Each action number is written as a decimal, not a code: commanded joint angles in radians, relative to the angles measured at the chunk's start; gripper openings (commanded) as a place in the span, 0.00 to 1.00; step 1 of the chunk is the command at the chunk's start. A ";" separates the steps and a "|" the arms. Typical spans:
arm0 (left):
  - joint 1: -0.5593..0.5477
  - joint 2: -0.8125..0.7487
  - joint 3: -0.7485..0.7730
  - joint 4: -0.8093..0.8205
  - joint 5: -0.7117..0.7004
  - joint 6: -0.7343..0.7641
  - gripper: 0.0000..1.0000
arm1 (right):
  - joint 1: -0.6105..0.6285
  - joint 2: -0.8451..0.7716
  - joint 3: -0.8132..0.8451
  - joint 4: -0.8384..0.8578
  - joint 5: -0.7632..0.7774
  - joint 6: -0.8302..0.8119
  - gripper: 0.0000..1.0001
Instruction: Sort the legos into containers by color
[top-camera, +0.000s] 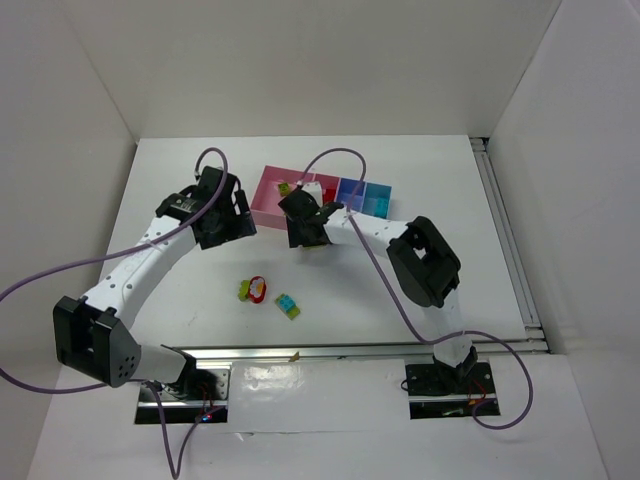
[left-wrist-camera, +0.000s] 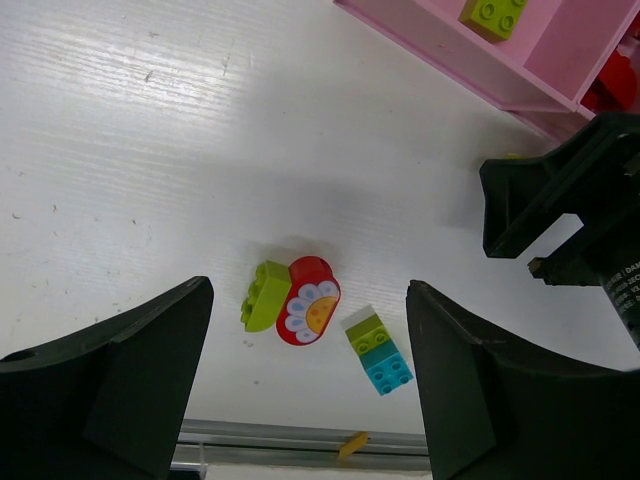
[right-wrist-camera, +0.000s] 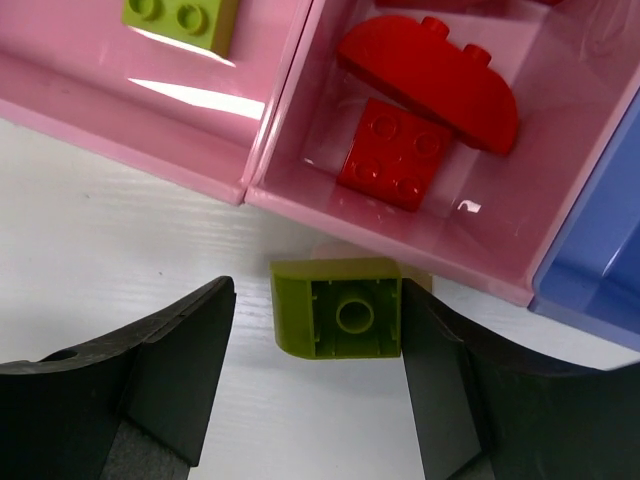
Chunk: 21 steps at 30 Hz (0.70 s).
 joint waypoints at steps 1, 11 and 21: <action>0.007 0.002 -0.014 0.013 0.005 0.012 0.89 | 0.021 0.010 0.041 -0.037 0.047 -0.001 0.72; 0.007 0.002 -0.014 0.031 0.024 0.012 0.87 | 0.042 0.019 0.041 -0.075 0.100 -0.001 0.61; 0.016 0.027 -0.056 0.053 0.070 0.101 0.89 | 0.026 -0.128 0.148 -0.105 -0.027 -0.035 0.40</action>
